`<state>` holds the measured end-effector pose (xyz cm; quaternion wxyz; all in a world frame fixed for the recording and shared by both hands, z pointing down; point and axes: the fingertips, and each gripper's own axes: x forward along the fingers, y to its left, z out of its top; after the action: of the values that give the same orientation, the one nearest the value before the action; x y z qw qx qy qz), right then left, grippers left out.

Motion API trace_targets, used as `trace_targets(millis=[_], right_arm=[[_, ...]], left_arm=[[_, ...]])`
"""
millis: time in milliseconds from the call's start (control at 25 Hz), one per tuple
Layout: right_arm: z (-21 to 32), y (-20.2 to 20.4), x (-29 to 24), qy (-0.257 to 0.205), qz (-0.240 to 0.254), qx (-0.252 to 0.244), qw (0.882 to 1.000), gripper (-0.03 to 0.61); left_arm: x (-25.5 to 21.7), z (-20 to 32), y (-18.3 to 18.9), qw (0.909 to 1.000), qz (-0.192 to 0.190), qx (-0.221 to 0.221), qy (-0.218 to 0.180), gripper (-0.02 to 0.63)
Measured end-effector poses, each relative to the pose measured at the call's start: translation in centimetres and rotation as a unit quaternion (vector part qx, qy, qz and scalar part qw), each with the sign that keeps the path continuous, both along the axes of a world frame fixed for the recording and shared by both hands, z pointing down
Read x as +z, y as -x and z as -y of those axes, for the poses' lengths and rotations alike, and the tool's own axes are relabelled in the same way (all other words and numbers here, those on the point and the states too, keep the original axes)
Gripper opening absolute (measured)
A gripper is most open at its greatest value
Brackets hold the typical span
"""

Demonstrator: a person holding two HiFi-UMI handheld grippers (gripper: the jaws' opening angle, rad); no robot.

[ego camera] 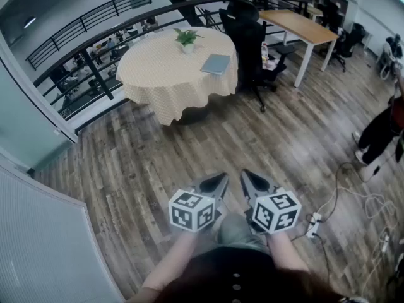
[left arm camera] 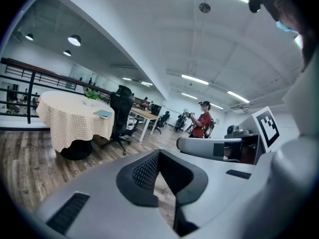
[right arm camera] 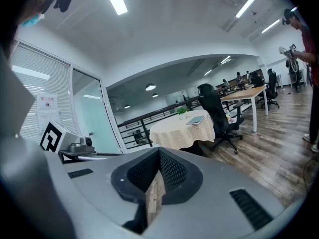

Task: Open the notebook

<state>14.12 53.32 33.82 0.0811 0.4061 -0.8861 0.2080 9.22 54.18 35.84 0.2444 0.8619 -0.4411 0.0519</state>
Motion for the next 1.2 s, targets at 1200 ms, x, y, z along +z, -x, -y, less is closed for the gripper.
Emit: trace_targets(millis=[1200], right_arm=[[1.6, 2.3, 2.3, 0.024, 0.011, -0.054, 0.998, 0.011]], left_arm=[[1.7, 3.2, 0.1, 0.9997, 0.006, 0.011, 0.019, 0.009]])
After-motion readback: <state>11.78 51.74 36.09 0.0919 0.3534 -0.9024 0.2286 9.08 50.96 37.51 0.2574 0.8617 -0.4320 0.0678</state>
